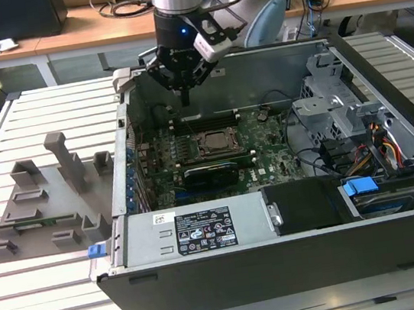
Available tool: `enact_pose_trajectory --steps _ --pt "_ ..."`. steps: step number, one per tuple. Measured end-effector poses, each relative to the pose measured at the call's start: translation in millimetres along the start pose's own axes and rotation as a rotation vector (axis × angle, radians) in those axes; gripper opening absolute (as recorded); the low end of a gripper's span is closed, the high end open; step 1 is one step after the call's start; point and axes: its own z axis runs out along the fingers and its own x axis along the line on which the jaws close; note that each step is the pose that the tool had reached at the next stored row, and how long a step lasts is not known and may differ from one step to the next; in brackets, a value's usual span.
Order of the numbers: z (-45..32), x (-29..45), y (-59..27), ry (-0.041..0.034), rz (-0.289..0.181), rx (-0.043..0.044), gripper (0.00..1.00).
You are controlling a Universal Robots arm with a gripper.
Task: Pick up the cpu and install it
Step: 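Install the first cpu locking lever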
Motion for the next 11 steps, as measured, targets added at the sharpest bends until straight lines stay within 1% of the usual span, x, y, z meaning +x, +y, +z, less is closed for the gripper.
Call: enact_pose_trajectory --steps 4,6,11 --pt "6.6 12.9 1.4 0.0001 0.000 0.0001 0.11" --pt "10.7 15.9 1.8 0.0001 0.000 0.0001 0.11" --pt "18.1 19.5 2.8 0.0001 0.000 0.0001 0.11"
